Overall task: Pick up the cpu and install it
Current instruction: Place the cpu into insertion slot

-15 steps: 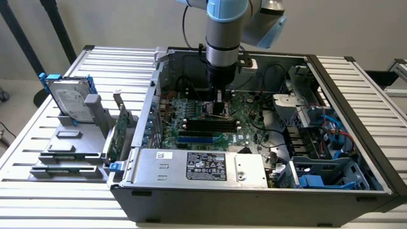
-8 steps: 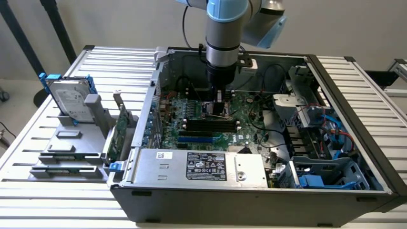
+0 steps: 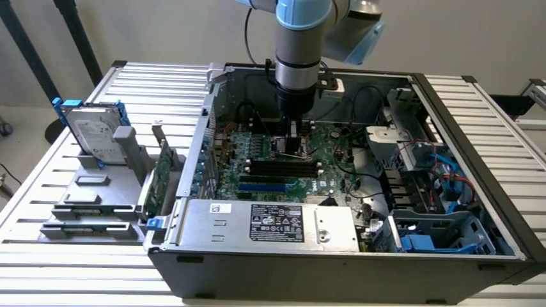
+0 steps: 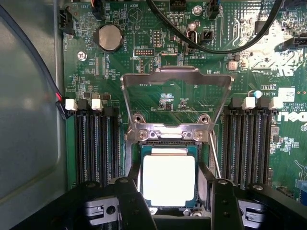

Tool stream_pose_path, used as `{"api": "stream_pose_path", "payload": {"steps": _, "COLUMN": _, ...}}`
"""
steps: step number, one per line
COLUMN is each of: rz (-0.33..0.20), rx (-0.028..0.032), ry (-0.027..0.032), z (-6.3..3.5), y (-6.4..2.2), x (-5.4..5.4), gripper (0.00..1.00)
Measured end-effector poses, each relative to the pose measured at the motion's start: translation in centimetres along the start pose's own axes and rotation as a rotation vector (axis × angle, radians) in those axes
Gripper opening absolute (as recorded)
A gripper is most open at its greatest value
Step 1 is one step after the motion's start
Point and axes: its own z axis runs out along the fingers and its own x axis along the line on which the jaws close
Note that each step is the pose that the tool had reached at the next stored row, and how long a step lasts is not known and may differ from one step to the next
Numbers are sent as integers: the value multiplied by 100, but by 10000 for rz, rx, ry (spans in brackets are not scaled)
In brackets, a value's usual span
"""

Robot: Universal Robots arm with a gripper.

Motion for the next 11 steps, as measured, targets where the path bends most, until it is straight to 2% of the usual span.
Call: {"api": "stream_pose_path", "payload": {"steps": 11, "rz": 0, "rx": 14, "ry": -3, "z": -1, "y": 25, "x": -20, "gripper": 55}}
